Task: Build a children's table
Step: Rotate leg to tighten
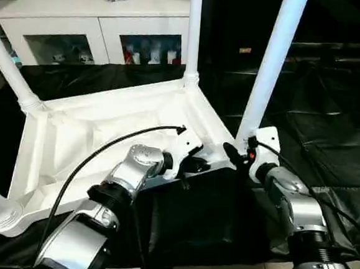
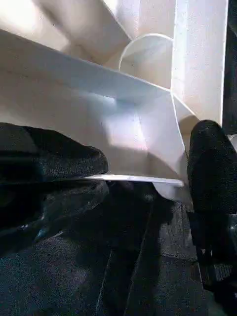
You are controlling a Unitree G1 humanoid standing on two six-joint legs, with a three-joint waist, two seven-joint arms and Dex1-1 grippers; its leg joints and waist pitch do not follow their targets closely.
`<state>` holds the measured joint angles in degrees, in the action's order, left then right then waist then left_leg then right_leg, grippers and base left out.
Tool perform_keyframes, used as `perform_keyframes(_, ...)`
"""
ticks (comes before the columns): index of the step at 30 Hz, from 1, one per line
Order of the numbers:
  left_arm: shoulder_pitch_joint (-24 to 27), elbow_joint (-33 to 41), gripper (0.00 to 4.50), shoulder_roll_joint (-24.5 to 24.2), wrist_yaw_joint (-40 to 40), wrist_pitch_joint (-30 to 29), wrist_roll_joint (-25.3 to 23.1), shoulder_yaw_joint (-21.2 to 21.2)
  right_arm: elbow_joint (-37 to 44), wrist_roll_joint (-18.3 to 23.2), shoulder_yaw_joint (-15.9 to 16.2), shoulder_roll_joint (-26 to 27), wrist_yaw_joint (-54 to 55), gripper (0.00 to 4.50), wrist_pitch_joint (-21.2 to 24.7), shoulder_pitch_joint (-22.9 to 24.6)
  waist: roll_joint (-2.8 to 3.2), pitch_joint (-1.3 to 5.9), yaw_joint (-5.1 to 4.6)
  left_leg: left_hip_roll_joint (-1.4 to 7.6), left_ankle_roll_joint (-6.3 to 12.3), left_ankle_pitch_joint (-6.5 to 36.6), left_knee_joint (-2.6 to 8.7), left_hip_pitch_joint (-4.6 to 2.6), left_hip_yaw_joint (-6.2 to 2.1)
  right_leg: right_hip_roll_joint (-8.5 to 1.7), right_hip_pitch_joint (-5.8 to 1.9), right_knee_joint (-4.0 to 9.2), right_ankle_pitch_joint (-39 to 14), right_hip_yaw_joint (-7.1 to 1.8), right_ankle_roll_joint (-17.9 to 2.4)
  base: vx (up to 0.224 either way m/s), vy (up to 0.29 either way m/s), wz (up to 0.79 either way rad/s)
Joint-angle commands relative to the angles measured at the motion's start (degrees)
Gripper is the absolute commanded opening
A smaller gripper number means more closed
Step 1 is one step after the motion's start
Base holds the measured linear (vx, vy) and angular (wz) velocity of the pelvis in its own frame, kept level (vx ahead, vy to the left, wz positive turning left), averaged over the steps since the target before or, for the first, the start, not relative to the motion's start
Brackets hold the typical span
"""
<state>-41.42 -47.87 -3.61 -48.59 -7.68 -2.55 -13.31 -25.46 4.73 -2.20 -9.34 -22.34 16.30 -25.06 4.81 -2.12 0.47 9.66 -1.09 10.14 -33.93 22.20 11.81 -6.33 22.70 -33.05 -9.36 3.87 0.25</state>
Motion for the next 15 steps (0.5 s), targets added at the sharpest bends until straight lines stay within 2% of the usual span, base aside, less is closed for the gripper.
perform_keyframes(1,-2.69,1.0,0.0,4.12,2.91,2.15,2.05,1.65,0.11,2.77,6.23,5.33,-6.16,3.47,2.76,1.55,-1.26,3.12,-0.37,2.8,2.59,19.15,4.45,-1.15,-1.92,-2.39,-1.68,5.17,-24.17,-1.68,-9.36,0.0,0.0,0.0)
perform_keyframes(2,-2.5,1.28,0.0,3.72,1.7,2.34,2.18,1.47,0.59,2.86,6.56,4.75,-7.44,3.5,2.4,1.65,-1.23,3.13,-0.37,2.82,2.55,19.41,4.47,-1.23,-1.94,-2.37,-1.63,5.19,-24.47,-1.65,-9.3,0.0,0.0,0.0)
perform_keyframes(3,-2.07,1.93,0.0,3.0,-0.09,2.28,2.39,1.17,1.32,2.98,7.08,3.62,-9.43,3.58,2.0,1.95,-1.56,3.09,-0.44,2.84,2.63,19.56,4.5,-1.15,-1.93,-2.36,-1.64,5.23,-24.64,-1.65,-9.25,0.0,0.0,0.0)
perform_keyframes(5,-1.4,2.99,0.0,1.87,-2.78,2.08,2.7,0.68,2.49,3.26,7.93,1.82,-12.58,3.58,1.52,2.46,-1.4,3.22,-0.34,2.94,3.03,18.88,4.51,-0.93,-2.05,-2.48,-1.94,5.01,-23.38,-1.7,-9.26,0.0,0.0,0.0)
perform_keyframes(6,-0.42,4.45,0.0,0.36,-6.25,2.4,3.29,0.05,4.26,3.61,8.95,-0.99,-16.9,3.58,0.85,3.31,-1.51,3.31,-0.26,3.02,3.41,17.98,4.49,-0.94,-2.01,-2.46,-1.97,4.84,-21.72,-1.74,-9.79,0.0,0.0,0.0)
perform_keyframes(8,0.14,5.31,0.0,-0.47,-8.26,2.27,3.69,-0.19,5.26,3.97,9.23,-2.51,-19.4,3.58,0.48,3.84,-1.53,3.33,-0.14,3.07,4.42,16.69,4.36,-0.66,-1.89,-2.5,-2.23,4.5,-18.96,-1.81,-10.83,0.0,0.0,0.0)
perform_keyframes(12,3.11,10.45,0.0,-5.81,-18.87,1.37,5.67,-1.68,9.57,6.25,9.6,-10.54,-30.83,3.58,0.87,5.87,-1.33,3.48,0.11,3.29,6.25,14.12,4.07,-0.58,-1.63,-2.38,-2.4,3.96,-15.21,-1.71,-12.77,0.0,0.0,0.0)
perform_keyframes(15,3.63,11.43,0.0,-7.46,-21.67,0.59,6.16,-1.85,9.89,5.94,9.38,-12.45,-33.41,3.58,-0.37,6.18,-1.18,3.59,0.27,3.45,6.71,12.98,3.95,-0.71,-1.54,-2.3,-2.26,3.64,-13.07,-1.64,-14.03,0.0,0.0,0.0)
